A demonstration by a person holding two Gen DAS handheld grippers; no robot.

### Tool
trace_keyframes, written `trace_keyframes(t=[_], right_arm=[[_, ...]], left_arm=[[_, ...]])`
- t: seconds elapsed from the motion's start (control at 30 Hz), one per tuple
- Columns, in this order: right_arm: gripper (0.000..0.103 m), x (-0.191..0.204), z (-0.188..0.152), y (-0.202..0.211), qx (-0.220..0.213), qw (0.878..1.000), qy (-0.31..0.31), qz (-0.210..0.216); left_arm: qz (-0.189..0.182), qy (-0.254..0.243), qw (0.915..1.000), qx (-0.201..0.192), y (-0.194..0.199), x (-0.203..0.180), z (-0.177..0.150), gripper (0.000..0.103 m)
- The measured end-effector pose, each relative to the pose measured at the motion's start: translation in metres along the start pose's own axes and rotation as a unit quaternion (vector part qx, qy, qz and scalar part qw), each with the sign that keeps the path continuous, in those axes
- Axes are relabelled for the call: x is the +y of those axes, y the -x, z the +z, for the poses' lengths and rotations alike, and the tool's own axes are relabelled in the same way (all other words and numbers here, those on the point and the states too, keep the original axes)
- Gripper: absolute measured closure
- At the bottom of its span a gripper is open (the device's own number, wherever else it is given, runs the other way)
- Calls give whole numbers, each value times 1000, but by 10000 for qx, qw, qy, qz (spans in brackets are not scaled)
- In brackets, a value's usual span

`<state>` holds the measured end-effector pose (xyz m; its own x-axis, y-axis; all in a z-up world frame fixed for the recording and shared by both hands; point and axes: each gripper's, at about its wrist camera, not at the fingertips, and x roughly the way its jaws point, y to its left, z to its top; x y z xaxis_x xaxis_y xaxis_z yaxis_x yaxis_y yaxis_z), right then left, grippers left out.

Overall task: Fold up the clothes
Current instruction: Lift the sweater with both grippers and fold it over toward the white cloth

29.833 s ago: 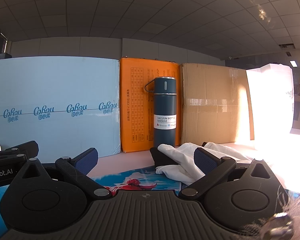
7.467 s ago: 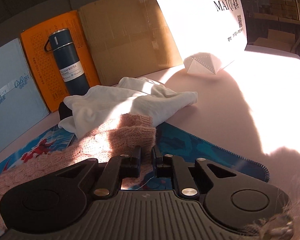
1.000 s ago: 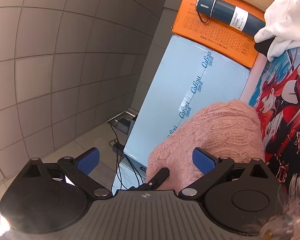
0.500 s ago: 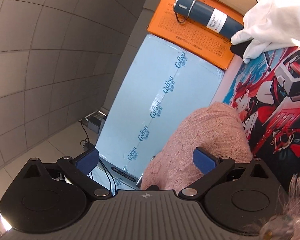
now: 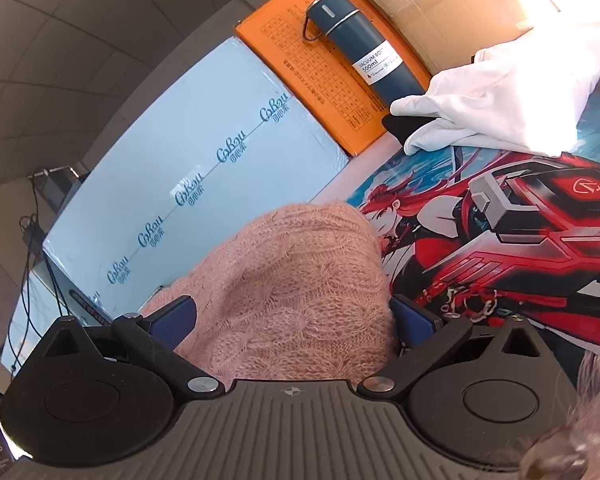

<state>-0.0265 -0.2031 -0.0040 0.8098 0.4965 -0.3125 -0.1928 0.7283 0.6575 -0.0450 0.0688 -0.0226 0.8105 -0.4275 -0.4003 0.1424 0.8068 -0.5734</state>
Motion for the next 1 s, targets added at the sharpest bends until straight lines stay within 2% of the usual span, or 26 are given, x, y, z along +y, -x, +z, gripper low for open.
trace_keyframes(t=[0.13, 0.17, 0.2, 0.23, 0.27, 0.33, 0.4, 0.5, 0.6, 0.7, 0.77, 0.9, 1.0], right_arm=[[4, 1, -2, -2, 120, 9999, 96, 23], [11, 0, -2, -2, 128, 9999, 86, 31], [22, 0, -2, -1, 138, 9999, 85, 24], [28, 0, -2, 0, 152, 9998, 98, -2], [39, 1, -2, 0, 164, 9998, 107, -14], [45, 2, -2, 2, 135, 9998, 128, 47], [51, 4, -3, 6, 65, 9998, 143, 156], [57, 5, -3, 12, -59, 9991, 152, 384], [59, 5, -2, 21, -250, 9980, 132, 570], [59, 4, 5, 34, -427, 9967, 142, 669], [60, 2, 13, 47, -624, 9949, 287, 738], [60, -7, 31, 68, -1066, 9902, 672, 601], [60, -24, 43, 76, -1246, 9898, 602, 324]], left_arm=[[-202, 87, 9998, 12, -1, 1, -2, 4], [-197, 93, 9998, -18, -1, 1, -2, 5], [-171, 92, 9998, -40, -1, 1, -2, 5], [-109, 89, 9999, -50, -2, 0, -2, 11], [-43, 101, 9999, -62, -2, 1, -2, 16], [-59, 172, 9998, -46, -3, 3, -2, 32], [-137, 224, 9996, -51, -2, 5, -2, 42], [-277, 150, 9993, -186, 4, 1, -5, 47], [-492, -203, 9982, -288, 9, -14, -8, 48], [-543, -662, 9957, -347, 9, -34, -9, 48], [-711, -742, 9940, -370, 4, -46, -5, 48], [-1041, -997, 9887, -409, -19, -72, 7, 47], [-1221, -1261, 9836, -406, -45, -95, 13, 47]])
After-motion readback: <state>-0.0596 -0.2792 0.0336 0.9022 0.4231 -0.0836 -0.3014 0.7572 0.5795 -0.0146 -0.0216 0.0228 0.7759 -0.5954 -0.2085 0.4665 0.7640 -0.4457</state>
